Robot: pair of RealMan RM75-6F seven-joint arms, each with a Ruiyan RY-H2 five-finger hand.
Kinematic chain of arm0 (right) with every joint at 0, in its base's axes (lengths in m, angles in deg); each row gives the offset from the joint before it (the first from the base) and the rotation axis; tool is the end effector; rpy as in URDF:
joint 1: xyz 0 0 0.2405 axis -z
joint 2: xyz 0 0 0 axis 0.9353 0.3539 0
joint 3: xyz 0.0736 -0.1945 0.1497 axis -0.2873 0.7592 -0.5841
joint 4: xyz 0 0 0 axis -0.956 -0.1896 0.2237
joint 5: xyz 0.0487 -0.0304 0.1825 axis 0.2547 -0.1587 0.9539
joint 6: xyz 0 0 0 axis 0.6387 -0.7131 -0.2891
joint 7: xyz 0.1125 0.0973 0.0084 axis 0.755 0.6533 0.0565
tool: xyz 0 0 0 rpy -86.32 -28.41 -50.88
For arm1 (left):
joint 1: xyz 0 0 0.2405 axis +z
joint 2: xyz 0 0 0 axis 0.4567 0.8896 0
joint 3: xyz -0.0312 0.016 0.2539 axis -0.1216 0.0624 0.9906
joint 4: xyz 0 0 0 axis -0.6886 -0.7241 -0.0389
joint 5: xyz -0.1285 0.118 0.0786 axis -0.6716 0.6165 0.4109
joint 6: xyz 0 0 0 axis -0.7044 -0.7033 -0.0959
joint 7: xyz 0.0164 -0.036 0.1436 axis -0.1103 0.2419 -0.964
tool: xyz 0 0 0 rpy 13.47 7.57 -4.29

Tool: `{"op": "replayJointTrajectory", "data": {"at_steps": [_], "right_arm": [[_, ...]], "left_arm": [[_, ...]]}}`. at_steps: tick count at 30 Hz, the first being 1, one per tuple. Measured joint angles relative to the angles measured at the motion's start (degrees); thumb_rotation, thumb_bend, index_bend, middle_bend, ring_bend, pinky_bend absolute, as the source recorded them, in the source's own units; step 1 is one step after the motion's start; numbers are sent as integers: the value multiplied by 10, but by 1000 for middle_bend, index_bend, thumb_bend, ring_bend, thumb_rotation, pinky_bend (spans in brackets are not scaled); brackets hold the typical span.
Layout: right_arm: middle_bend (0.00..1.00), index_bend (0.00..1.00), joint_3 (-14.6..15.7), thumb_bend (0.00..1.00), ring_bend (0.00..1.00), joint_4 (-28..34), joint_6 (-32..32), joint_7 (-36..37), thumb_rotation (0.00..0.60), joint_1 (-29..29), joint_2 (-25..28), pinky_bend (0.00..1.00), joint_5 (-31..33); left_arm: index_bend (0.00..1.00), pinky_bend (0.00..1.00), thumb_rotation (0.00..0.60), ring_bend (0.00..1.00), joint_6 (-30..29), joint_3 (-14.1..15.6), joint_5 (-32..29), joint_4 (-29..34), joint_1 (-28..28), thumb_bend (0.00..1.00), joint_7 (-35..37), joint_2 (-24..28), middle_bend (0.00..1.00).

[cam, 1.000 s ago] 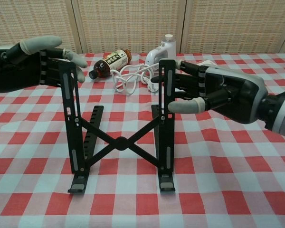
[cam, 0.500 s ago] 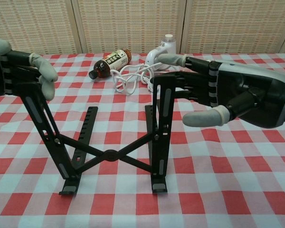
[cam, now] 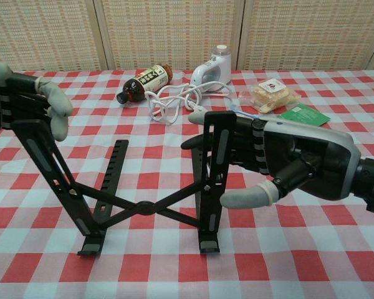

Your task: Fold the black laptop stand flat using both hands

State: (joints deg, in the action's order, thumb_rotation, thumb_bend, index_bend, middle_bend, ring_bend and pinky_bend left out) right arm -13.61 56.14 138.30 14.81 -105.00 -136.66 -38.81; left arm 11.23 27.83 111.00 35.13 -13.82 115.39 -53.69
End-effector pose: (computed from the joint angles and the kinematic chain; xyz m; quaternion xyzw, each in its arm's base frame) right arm -0.1310 -0.2324 -0.0041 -0.5231 0.7207 -0.4527 0.0448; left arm -0.1739 0.2604 0.1042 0.5871 0.6722 0.4510 0.0096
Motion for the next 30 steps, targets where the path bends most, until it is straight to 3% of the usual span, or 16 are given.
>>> {"op": "replayJointTrajectory", "data": {"at_steps": [4, 30], "right_arm": [[154, 36, 12, 45, 34, -1, 3, 19, 600, 3, -4, 54, 3], [153, 36, 74, 53, 34, -35, 15, 103, 600, 0, -17, 71, -17]], "left_arm": [[367, 414, 297, 463, -1, 3, -1, 2, -4, 260, -1, 2, 442], [367, 414, 298, 463, 4, 11, -14, 16, -15, 260, -14, 6, 442]]}}
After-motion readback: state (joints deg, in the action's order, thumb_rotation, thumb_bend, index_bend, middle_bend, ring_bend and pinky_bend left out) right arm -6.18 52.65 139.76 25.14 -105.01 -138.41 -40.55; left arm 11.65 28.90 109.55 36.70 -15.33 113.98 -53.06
